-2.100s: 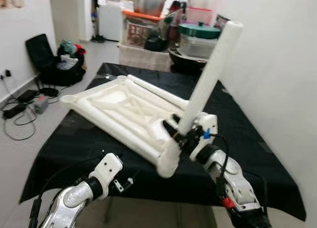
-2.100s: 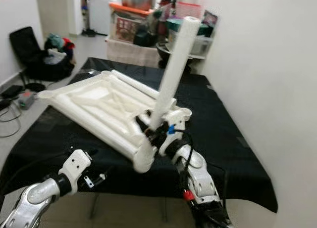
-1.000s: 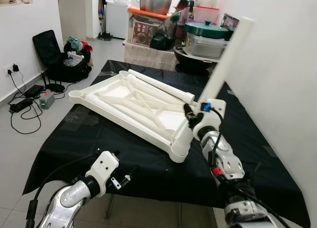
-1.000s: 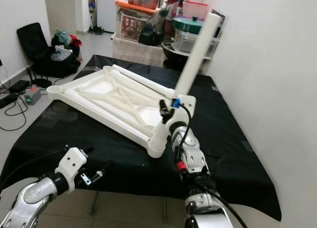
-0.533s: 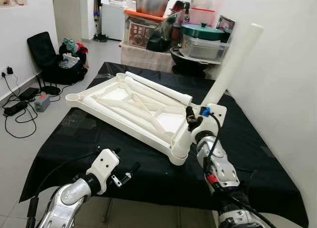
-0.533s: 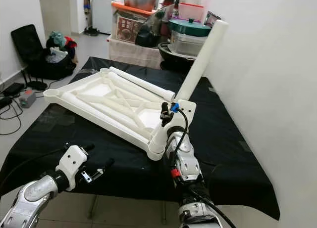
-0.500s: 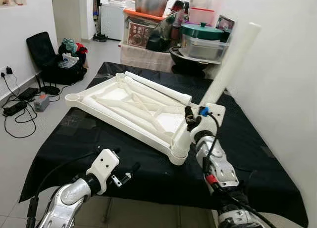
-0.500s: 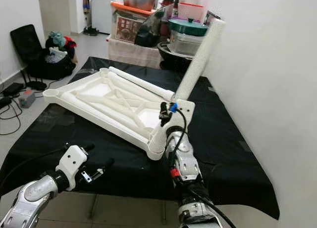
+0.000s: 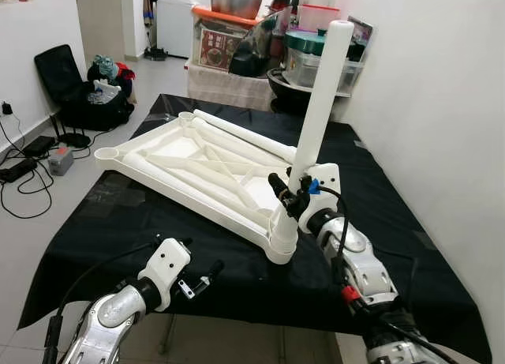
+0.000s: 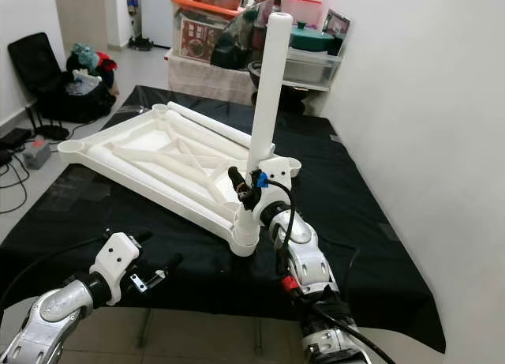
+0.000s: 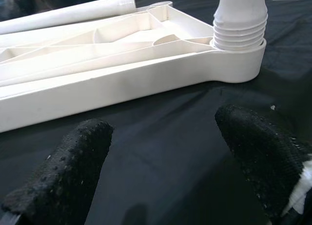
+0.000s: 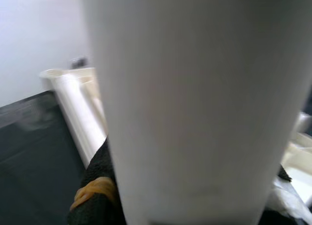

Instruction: Building children table

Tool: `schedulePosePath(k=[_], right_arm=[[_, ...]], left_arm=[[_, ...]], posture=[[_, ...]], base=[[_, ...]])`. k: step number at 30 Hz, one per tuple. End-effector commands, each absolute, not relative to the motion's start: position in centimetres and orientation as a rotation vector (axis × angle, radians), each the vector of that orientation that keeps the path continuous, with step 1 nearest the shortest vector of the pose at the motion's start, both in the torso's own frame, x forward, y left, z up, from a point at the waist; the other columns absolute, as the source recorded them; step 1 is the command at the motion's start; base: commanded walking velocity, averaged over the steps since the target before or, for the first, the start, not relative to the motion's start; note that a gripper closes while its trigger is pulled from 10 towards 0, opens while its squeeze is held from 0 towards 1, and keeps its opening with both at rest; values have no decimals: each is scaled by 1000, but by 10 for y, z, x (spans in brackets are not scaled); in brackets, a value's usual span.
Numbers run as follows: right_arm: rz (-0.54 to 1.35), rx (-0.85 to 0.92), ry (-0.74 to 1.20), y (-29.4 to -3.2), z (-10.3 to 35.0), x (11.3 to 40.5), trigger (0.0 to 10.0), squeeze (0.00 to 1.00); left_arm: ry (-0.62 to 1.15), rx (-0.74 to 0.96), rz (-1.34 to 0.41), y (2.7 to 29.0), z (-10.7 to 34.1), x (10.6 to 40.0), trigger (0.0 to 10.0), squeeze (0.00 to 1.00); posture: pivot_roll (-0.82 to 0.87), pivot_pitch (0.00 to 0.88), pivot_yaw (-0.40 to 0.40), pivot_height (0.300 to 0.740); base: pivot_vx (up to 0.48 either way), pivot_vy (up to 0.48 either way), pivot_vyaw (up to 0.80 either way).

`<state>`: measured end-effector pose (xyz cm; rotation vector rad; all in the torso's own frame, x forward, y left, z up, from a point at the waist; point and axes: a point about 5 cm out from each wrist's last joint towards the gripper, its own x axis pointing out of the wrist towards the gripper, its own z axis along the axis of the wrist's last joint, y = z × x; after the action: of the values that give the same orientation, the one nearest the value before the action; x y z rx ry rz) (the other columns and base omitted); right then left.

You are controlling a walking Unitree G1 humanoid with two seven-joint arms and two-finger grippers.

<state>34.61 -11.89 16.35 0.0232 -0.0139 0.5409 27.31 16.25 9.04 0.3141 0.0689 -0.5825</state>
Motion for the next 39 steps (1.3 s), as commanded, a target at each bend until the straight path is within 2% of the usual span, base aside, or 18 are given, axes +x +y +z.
schedulePosePath(k=[1,3,6,9,10,12,15,21,24,34,39], right_arm=[[576,94,302,-119,101,330,10000,0],[598,110,304,-118,103,331,10000,0],[817,162,219,-105,120,325,10000,0],[883,169,190,-102,125,321,10000,0],[997,178,163,-97,133,313,10000,0],[997,178,163,-97,133,313,10000,0],[1202,223,138,-89,144,296,10000,0],[1393,286,136,-85,150,277,10000,0],[1438,278,140,-86,150,272,10000,0],[1417,257,147,-88,143,275,10000,0],[1439,301,161,-88,139,272,10000,0]], left_arm=[[81,305,-602,157,88,272,10000,0],[81,304,-602,157,88,272,10000,0],[83,297,-597,159,88,271,10000,0],[84,294,-597,159,88,271,10000,0],[86,291,-600,159,88,270,10000,0],[86,291,-600,159,88,270,10000,0],[91,286,-607,159,87,269,10000,0],[89,280,-608,159,88,271,10000,0],[89,280,-610,160,88,271,10000,0],[88,282,-611,159,88,272,10000,0],[90,286,-608,163,89,272,10000,0]], posture=[[120,0,-161,740],[120,0,-161,740],[139,0,-176,740],[139,0,-176,740],[140,0,-177,740],[140,0,-177,740],[142,0,-179,740],[142,0,-177,740],[141,0,-176,740],[146,0,-173,740],[149,0,-164,740]], base=[[0,0,0],[0,0,0],[0,0,0],[0,0,0],[0,0,0],[0,0,0],[0,0,0],[0,0,0],[0,0,0],[0,0,0],[0,0,0]])
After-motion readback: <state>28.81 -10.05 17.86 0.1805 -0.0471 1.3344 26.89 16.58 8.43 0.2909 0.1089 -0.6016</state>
